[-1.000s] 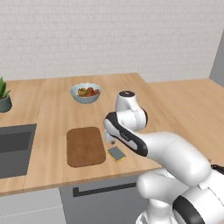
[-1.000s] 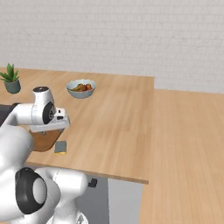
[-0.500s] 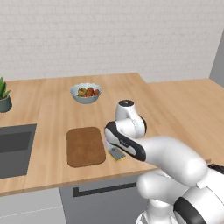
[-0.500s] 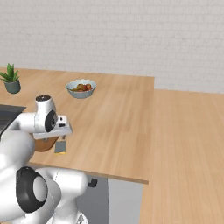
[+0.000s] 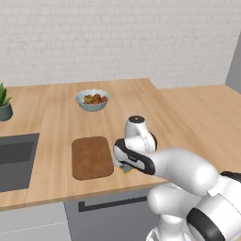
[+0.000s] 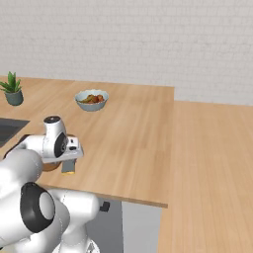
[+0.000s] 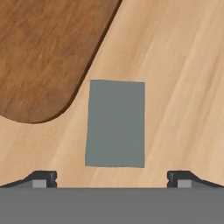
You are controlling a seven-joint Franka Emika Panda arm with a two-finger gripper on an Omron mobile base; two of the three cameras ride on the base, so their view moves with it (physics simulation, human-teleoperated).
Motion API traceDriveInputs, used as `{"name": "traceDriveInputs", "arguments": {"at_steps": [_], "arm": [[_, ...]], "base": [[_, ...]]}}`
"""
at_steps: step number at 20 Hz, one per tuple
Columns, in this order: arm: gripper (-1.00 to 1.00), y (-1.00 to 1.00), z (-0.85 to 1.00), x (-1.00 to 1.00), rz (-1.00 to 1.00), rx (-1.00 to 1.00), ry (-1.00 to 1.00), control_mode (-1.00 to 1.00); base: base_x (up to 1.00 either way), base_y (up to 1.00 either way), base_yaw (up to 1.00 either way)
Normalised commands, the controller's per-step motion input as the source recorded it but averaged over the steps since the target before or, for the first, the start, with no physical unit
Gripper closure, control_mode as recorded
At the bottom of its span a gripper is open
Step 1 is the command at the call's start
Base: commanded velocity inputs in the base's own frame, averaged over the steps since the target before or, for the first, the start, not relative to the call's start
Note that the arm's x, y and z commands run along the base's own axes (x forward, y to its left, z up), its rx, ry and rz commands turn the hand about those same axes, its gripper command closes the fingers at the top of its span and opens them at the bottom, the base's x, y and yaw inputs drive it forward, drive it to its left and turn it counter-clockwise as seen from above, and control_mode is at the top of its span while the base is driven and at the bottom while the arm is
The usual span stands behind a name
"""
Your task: Pick up the sponge from the counter and clean the cutting board by briefly scrubbing or pressing down on the cutting board. Once finished, release the sponge.
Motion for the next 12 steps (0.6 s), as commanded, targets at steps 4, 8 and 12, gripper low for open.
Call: {"name": "traceDriveInputs", "arguments": {"at_steps": [4,8,12], "arm": [[-1.00,0.00,-0.16,0.04,-0.03,-0.02,0.00,-1.00],[-1.00,0.00,-0.14,0.11,-0.03,-0.02,0.00,-1.00],[-1.00,0.00,-0.10,0.06,-0.03,-0.01,0.00,-1.00]], "base": [[0.00,0.00,0.00],[0.00,0.00,0.00],[0.00,0.00,0.00]]}}
